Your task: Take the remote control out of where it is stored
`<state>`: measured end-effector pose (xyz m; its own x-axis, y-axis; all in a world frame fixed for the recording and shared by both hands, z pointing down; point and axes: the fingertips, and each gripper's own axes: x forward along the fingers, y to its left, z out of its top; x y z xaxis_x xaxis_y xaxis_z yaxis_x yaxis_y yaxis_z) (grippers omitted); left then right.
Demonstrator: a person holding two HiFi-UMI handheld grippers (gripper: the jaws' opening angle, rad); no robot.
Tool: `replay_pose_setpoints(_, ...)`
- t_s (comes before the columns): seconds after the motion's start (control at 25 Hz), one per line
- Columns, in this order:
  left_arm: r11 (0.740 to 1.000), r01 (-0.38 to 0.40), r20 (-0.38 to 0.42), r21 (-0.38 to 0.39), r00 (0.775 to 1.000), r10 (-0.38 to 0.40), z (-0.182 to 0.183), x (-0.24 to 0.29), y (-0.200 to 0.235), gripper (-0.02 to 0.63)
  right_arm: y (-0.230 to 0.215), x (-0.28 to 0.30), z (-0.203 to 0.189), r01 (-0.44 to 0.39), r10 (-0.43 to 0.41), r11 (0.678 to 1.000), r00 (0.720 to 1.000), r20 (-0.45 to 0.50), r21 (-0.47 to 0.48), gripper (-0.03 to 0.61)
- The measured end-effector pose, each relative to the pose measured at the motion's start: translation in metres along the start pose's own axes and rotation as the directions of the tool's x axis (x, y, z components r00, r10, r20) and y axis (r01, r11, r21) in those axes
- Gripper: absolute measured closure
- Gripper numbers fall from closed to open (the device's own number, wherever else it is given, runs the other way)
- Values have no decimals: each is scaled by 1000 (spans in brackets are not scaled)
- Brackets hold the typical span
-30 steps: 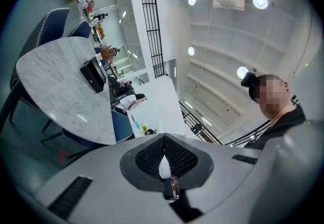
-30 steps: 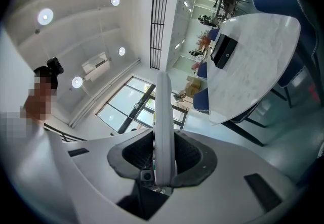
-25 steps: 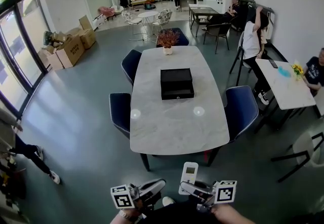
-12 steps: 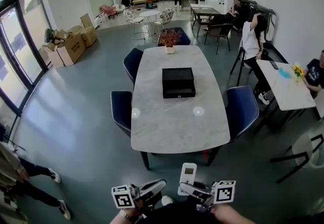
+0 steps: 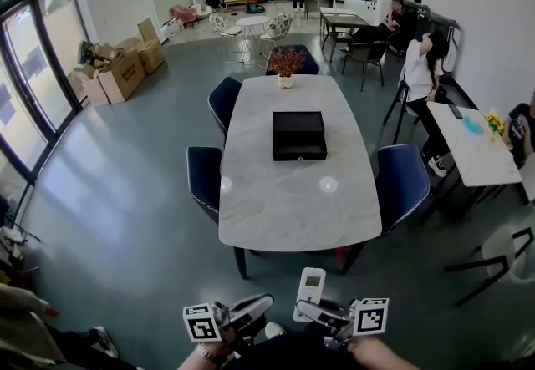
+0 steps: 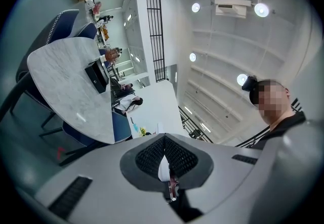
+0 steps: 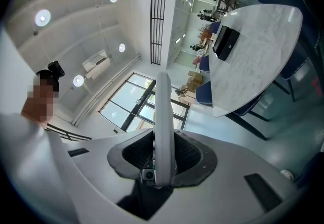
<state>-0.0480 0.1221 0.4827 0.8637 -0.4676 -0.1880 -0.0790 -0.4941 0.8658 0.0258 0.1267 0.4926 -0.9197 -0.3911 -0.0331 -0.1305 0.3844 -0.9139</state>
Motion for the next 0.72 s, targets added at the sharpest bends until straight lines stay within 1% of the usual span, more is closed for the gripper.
replay_pose_setpoints(0.24,1000,-3,5,4,1000,3,-1,0,-2,607,2,0,-3,-10,10,1000,1000,-18,-9,462)
replay_pose_setpoints(0.36,1000,-1,1,2,1000,1,-2,1,-3,607,6,1,-6,-43,43,998,999,-4,49,462)
replay_pose_setpoints(0.4,1000,-1,-2,1,1000,1,-2,1,-3,607,7,1,-6,-45,45,998,999,-5,47,462)
replay_pose_setpoints(0.48,1000,2,-6,2,1000,-2,-2,2,-3,607,6,0,-4,-26,26,1000,1000,-17,9,462)
replay_pose_setpoints(0.56,1000,4,-10,4,1000,-4,-3,4,-3,607,4,-1,-4,-26,27,1000,1000,-15,12,462)
replay_pose_setpoints(0.72,1000,0,-11,6,1000,0,-5,6,-2,607,3,-4,-1,-15,15,1000,1000,-17,-22,462)
